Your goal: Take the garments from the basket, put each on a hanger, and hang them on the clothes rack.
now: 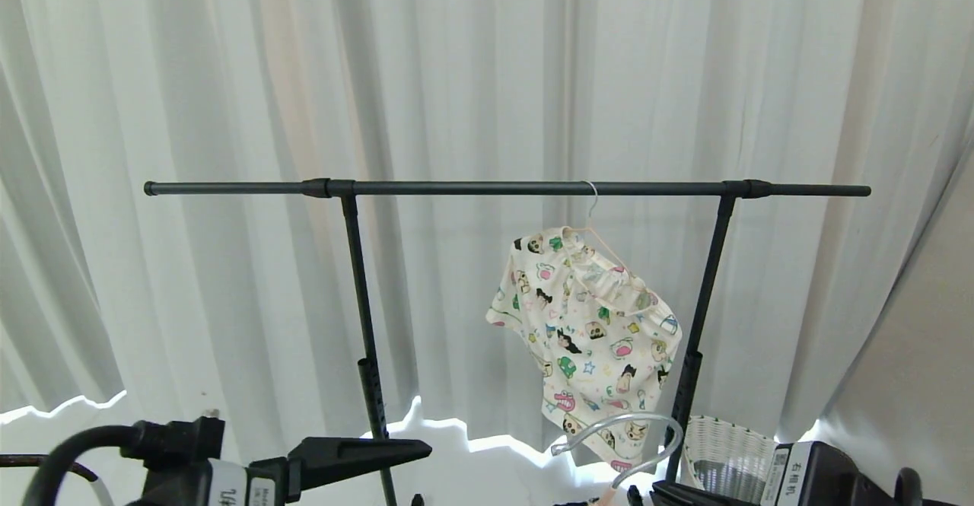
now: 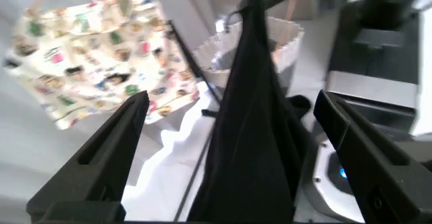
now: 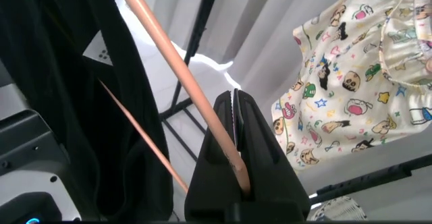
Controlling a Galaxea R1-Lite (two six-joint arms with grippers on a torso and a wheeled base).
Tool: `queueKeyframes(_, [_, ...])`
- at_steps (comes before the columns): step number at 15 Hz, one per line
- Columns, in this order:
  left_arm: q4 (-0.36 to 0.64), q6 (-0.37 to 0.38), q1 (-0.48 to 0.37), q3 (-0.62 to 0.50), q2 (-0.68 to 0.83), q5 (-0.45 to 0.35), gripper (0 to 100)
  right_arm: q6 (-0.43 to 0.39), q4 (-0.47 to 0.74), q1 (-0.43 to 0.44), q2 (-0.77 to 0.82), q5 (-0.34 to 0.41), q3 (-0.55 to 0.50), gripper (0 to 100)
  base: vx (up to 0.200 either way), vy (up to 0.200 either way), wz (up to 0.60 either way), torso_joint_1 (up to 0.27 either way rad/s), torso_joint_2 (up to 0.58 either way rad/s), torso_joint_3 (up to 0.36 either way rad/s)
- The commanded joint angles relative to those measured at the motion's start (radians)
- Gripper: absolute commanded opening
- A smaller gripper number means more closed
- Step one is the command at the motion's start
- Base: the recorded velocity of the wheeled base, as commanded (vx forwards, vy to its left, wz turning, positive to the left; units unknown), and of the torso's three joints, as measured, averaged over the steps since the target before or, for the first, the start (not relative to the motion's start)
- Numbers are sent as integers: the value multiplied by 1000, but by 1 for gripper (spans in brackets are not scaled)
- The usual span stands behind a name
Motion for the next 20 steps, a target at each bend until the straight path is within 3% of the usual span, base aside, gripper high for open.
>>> queueKeyframes(1, [0,0,-6,0,49,-4,100,-2,-1,7,-3,-2,5,0,0,0,0,0,0,0])
queueKeyframes(5, [0,0,-6,0,124,-15,100,-22,-1,21,-11,-3,8,0,0,0,0,0,0,0])
queueKeyframes(6, [0,-1,4,-4,132,-19,0,-25,-1,21,-11,-3,8,0,0,0,0,0,0,0])
queueKeyframes(16, [0,3,18,16,150,-16,0,-31,-3,21,-25,-26,8,0,0,0,0,0,0,0])
queueKeyframes(17, [0,3,18,18,150,-13,0,-29,-3,21,-25,-40,10,100,0,0,0,0,0,0])
queueKeyframes(20, [0,3,56,23,153,5,0,-33,-3,14,-37,-55,20,100,0,0,0,0,0,0])
